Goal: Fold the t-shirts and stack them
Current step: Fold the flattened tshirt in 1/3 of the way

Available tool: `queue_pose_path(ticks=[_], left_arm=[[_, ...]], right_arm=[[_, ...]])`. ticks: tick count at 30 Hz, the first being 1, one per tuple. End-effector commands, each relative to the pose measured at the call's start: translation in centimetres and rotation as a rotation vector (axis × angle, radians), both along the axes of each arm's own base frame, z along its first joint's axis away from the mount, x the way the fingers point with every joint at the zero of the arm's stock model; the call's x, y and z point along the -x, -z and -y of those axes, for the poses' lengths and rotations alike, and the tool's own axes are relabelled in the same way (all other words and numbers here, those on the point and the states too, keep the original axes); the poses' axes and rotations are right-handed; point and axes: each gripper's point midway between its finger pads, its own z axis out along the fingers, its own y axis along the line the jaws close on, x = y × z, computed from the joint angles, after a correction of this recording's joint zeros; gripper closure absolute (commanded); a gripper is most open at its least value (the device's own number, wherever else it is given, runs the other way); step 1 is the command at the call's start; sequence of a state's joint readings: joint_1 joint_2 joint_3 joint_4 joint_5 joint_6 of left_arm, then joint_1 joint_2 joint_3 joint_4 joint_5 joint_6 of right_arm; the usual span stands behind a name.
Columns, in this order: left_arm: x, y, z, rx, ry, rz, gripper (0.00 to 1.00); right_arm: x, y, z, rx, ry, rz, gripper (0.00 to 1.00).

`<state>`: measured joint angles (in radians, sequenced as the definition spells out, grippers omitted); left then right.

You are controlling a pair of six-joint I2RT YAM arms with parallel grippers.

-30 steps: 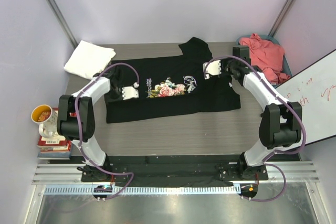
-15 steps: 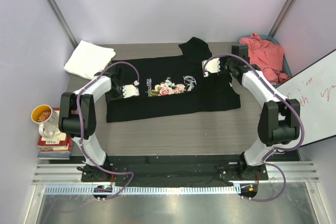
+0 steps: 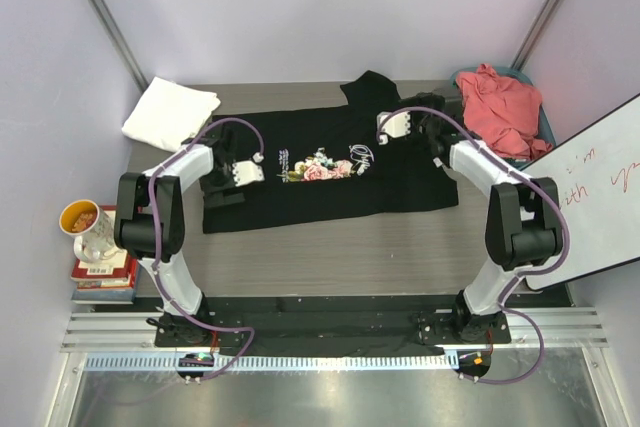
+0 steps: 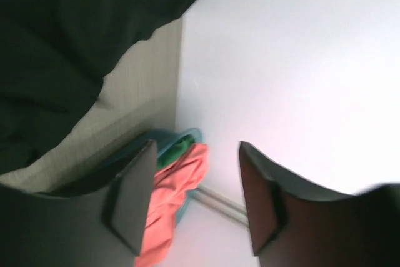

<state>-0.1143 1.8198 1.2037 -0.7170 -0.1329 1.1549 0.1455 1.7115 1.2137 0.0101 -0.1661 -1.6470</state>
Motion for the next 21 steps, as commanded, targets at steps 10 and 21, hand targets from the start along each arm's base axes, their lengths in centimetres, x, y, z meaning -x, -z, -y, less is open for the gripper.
queue_pose_path(ticks=[10, 21], left_arm=[[0.3, -2.3, -1.3, -0.040, -0.082, 0.109, 0.00], [0.9, -2.7, -1.1, -0.033, -0.053, 0.108, 0.00]], right_arm=[[-1.8, -4.8, -0.3, -0.200, 0.186, 0.060, 0.47], [12.0, 5.9, -2.8, -0.126, 0.021, -0.558, 0.59]])
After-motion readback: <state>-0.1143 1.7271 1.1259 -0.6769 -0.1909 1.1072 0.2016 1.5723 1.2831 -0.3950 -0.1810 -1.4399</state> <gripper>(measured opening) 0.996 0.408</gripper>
